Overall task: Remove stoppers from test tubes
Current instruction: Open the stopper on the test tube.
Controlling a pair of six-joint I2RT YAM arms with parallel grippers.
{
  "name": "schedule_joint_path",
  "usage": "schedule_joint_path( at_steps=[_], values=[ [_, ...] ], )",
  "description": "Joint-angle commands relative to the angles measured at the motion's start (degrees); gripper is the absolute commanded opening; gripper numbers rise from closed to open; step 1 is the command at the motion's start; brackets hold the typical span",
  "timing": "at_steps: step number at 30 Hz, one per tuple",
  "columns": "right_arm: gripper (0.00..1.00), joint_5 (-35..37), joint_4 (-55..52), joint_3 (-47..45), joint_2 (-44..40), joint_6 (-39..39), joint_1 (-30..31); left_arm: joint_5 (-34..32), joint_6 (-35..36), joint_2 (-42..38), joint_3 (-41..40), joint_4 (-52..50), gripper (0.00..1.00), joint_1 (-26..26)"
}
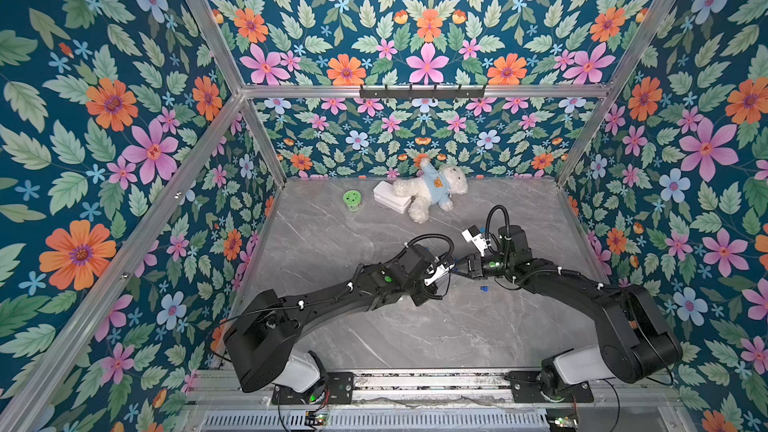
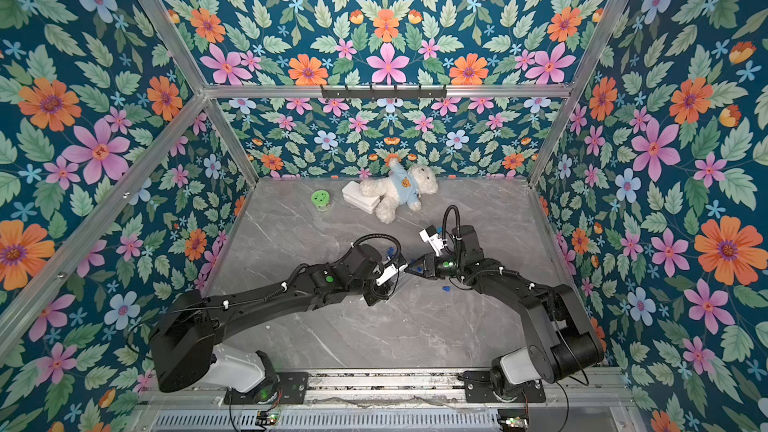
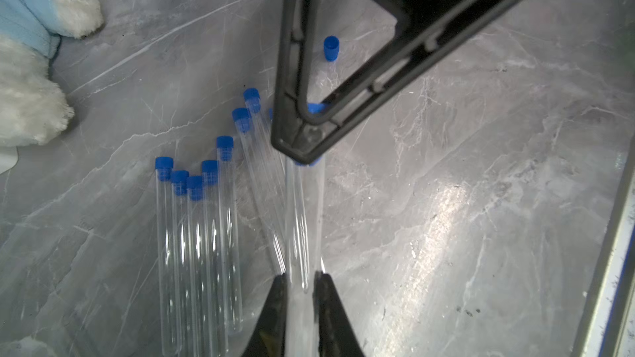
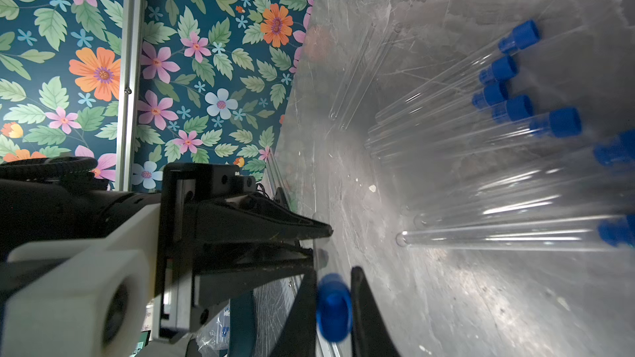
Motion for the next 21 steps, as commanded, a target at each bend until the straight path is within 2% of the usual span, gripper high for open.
schedule_joint_path(
  at_steps=[1,11,21],
  values=[
    [0.06,2.9,-3.2,0.4,-0.6,-3.0,0.0,-3.2,1.0,0.3,0.3,-3.3,0.00,0.1],
    [0.00,3.6,-3.9,0.7,-2.2,-3.4,0.0,-6.2,1.7,1.6,0.4,-5.4,0.00,0.1],
    [0.00,5.9,-6.7,1.7,-3.9,-5.1,0.0,-9.4,1.6,2.2,0.2,-6.5,0.00,0.1]
  ],
)
